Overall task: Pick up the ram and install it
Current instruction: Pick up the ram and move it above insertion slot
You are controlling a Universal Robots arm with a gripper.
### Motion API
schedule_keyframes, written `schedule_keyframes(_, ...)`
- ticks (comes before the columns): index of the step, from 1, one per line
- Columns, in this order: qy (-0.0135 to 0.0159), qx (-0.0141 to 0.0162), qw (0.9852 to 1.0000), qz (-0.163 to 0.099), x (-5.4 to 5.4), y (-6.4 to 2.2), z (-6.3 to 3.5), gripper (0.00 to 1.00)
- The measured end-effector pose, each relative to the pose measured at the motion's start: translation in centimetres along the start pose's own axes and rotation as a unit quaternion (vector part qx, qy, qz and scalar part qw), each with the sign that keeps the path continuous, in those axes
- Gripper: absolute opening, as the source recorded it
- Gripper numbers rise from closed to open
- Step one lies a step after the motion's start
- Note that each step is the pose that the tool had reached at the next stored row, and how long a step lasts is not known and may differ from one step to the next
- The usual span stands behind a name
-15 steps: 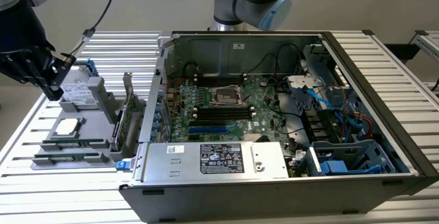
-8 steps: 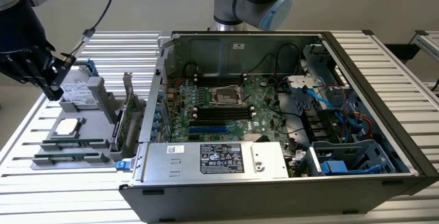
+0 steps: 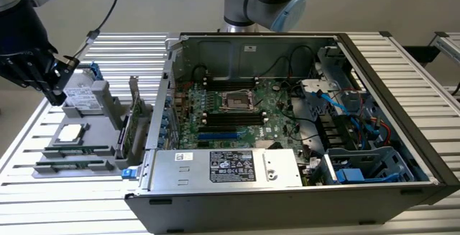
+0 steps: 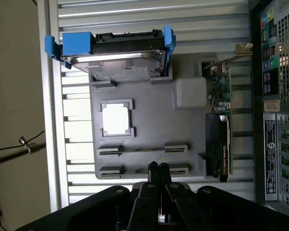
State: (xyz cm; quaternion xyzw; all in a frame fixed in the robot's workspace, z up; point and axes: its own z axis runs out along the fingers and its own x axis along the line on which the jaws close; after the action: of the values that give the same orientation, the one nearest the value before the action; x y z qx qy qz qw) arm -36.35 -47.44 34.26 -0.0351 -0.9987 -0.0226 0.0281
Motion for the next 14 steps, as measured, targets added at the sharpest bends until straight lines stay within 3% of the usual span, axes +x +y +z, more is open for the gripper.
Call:
schedule_keyframes(2, 0.0002, 0.0002, 1.0, -0.003, 0.0, -0.17, -0.01, 0.1)
schedule_keyframes(7, 0.002, 0.0027, 0.9989, -0.048, 0.01, -0.18, 0.04, 0.1)
schedule_keyframes(11, 0.0036, 0.0048, 0.9964, -0.084, 0.01, -0.18, 0.1, 0.1)
schedule_keyframes(14, 0.0048, 0.0064, 0.9938, -0.111, 0.0, -0.18, 0.14, 0.1)
